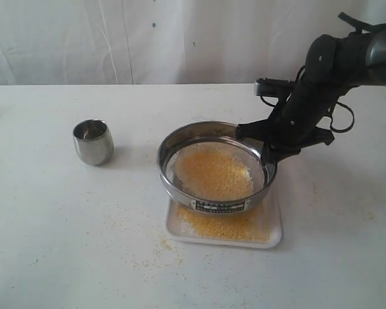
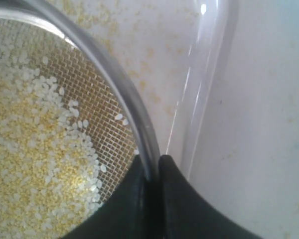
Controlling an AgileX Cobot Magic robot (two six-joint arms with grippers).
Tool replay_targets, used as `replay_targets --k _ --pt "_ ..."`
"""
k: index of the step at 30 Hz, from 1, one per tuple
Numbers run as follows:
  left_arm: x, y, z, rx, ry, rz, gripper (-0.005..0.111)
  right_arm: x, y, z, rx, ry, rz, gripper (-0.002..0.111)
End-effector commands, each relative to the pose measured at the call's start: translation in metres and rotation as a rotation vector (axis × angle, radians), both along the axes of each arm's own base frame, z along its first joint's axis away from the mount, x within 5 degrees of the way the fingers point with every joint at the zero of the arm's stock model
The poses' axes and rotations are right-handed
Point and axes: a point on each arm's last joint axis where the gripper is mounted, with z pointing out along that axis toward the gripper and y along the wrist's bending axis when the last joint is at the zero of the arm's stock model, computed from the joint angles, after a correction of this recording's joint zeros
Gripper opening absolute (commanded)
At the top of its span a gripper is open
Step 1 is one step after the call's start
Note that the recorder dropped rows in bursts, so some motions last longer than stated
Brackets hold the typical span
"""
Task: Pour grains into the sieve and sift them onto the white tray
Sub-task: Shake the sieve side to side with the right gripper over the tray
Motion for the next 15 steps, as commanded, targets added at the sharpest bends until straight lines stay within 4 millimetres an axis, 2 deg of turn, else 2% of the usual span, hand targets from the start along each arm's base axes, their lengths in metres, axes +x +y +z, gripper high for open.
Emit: replay_targets --k 1,3,7,11,15 --pt "-0.001 -0.001 -0.003 -0.003 0.023 -0.009 0.0 0.006 -0.001 0.011 0.036 -0.075 -0.032 0.0" --pt "-0.001 -0.001 -0.003 -0.003 0.023 -0.009 0.0 -0.003 -0.001 0.008 0.021 0.022 -0.005 0.0" --pt "-0.001 -0.001 -0.003 -0.003 0.023 -0.009 0.0 0.007 -0.003 0.007 0.006 -0.076 -0.016 0.0" --pt "-0.001 -0.001 -0.003 -0.003 0.023 -0.009 0.0 -0.011 -0.003 0.004 -0.006 0.118 0.022 0.0" --pt "-0.001 -0.001 -0.003 -0.003 0.023 -0.009 0.0 0.002 -0.003 0.002 -0.002 -0.004 -0.001 0.0"
